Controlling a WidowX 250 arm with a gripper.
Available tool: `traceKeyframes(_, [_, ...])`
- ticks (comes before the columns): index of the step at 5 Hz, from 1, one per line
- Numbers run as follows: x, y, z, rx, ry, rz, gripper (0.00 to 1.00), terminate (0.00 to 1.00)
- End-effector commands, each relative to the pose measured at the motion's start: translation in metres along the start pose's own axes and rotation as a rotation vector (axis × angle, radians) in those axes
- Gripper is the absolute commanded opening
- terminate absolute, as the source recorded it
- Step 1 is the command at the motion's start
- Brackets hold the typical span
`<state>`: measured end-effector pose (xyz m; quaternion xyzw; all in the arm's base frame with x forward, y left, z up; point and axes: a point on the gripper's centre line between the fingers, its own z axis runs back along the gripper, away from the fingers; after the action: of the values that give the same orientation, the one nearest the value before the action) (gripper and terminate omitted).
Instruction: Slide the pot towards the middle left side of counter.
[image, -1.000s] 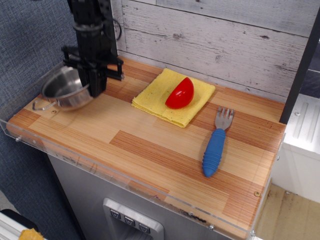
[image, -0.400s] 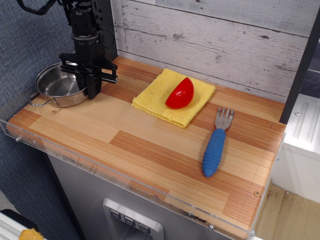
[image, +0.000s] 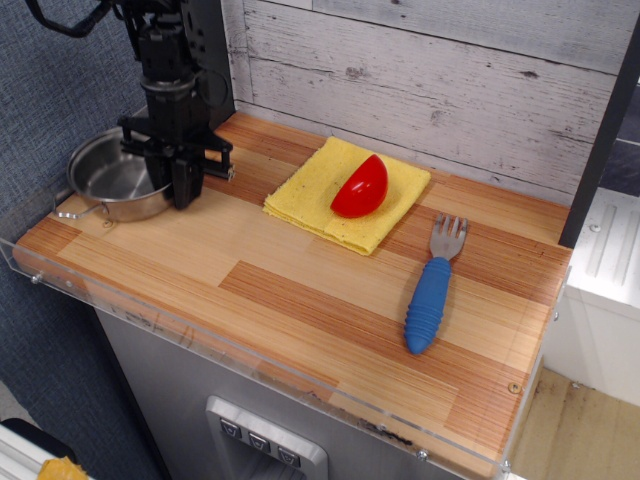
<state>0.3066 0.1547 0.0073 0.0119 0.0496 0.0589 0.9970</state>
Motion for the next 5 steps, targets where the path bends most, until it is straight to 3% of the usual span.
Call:
traceKeyframes(1, [-0.011,0.01,0.051,0.095,-0.118,0.044,1.0,0.0])
traceKeyframes(2, [-0.018,0.011,0.073,0.122,-0.161,0.037,1.0,0.0])
traceKeyframes(3, [-0.025,-0.005,0.09,0.112,-0.172,-0.002,1.0,0.0])
traceKeyframes(5, [-0.033,-0.032,0.102,0.053,-0.211,-0.103,1.0,0.0])
